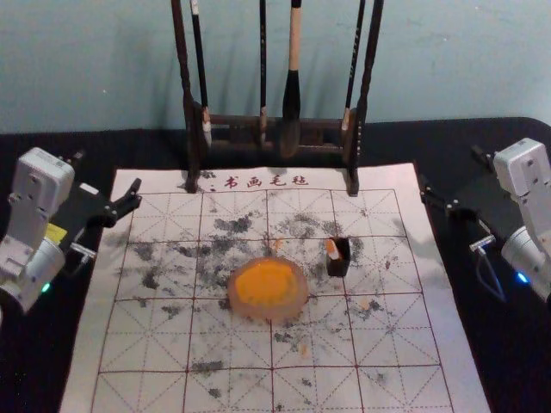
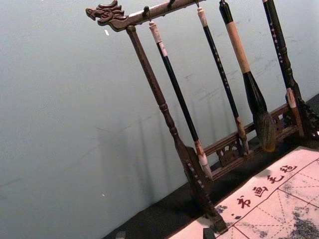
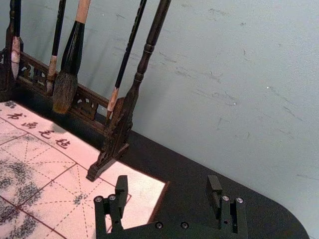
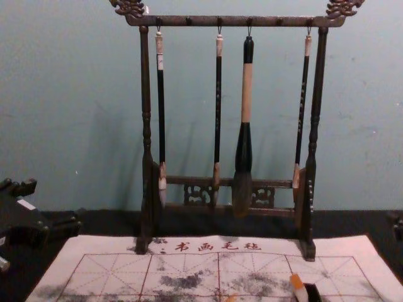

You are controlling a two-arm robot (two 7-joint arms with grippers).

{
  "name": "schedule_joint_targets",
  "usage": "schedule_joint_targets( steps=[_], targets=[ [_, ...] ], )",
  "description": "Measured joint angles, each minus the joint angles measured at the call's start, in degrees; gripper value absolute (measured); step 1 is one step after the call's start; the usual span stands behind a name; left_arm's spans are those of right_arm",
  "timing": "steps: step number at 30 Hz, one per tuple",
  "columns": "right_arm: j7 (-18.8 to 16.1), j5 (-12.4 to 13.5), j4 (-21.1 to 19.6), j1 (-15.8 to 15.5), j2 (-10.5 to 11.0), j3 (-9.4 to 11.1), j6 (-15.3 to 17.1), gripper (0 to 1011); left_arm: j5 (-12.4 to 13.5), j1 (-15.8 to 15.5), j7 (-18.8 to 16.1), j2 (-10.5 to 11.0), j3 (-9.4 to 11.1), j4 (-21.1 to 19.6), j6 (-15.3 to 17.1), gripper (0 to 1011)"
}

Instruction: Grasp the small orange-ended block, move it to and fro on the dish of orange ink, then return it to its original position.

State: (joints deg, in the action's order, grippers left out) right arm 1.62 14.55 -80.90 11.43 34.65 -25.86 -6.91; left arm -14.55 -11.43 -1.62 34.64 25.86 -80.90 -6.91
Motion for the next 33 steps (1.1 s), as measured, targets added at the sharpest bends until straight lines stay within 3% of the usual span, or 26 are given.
schedule_joint_targets(
  steps=[33],
  targets=[
    [0.00,0.00,0.00,0.00,0.00,0.00,0.00,1000,0.00,0.00,0.00,0.00,0.00,0.00,0.00,1001]
  ],
)
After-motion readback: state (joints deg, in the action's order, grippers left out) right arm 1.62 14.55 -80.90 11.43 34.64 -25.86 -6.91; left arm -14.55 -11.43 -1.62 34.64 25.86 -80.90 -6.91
